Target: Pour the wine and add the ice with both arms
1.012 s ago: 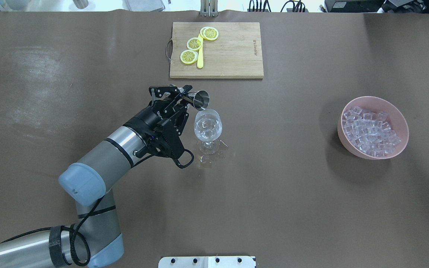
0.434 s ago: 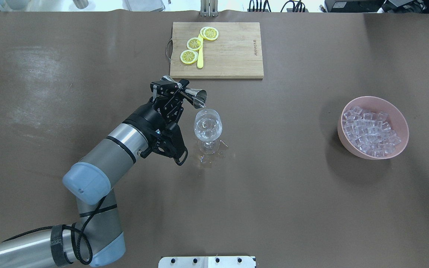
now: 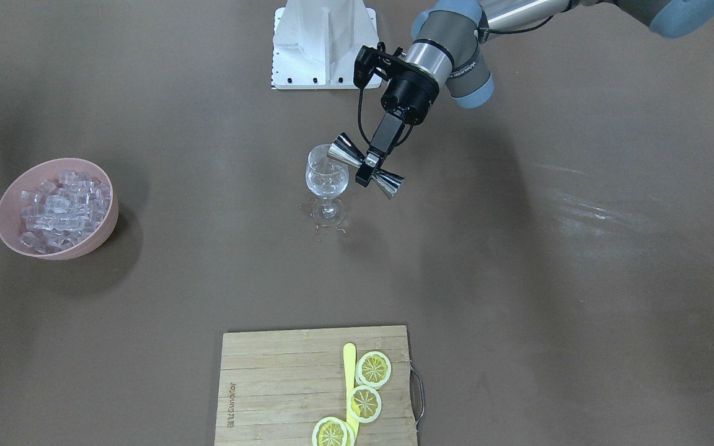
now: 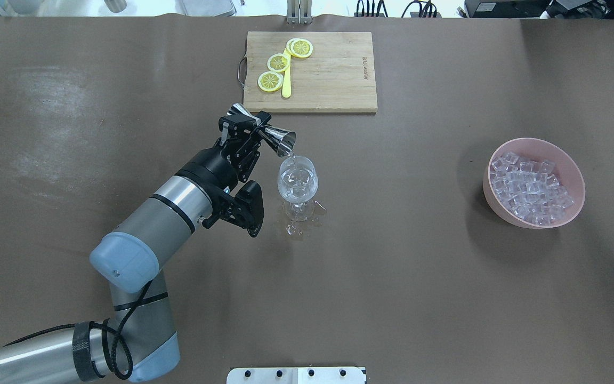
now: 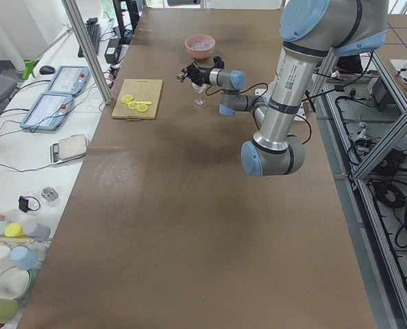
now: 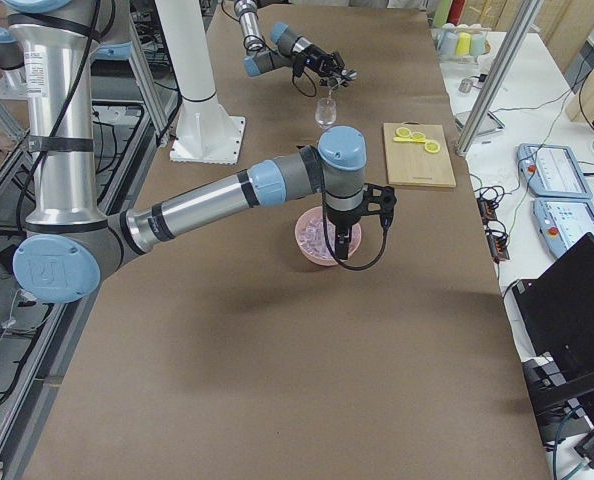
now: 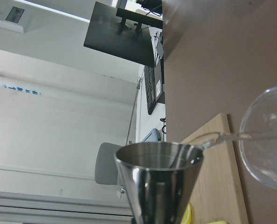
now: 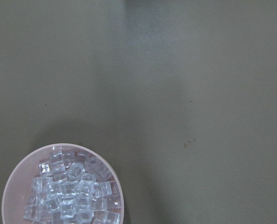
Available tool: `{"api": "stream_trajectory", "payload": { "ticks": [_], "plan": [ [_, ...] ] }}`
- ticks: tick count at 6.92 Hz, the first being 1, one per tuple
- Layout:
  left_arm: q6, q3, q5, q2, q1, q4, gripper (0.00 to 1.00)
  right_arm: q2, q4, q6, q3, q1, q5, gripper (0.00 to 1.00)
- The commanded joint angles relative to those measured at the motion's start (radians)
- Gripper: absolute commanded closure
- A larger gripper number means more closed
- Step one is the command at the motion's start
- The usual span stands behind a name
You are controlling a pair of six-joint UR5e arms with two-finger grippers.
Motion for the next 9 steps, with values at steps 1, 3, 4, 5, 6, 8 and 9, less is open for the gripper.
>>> {"api": "stream_trajectory", "payload": {
  "ticks": [1,3,4,5,6,8,9],
  "plan": [
    [0.064,0.001,0.003,-0.001,-0.002,0.000,1.00,0.001,0.000,0.000,0.005,0.000,0.000,0.00],
    [0.051,0.001,0.006,-0.033,-0.002,-0.003,1.00,0.003,0.000,0.000,0.005,0.000,0.000,0.00],
    [-0.001,0.001,0.005,-0.039,-0.003,-0.015,1.00,0.003,0.000,0.000,0.005,0.000,0.000,0.00],
    [-0.155,0.001,0.005,-0.039,-0.002,-0.011,1.00,0.003,0.000,0.000,0.003,0.000,0.000,0.00],
    [-0.258,0.002,0.000,-0.038,-0.005,-0.015,1.00,0.003,-0.001,0.000,0.002,0.000,-0.001,0.00],
    [-0.544,0.002,0.005,-0.032,-0.015,-0.018,1.00,0.000,0.000,-0.002,-0.005,0.000,-0.001,0.00],
    [-0.660,0.001,0.014,-0.032,-0.019,-0.020,1.00,0.001,0.000,-0.002,-0.006,0.000,-0.003,0.00]
  ]
}}
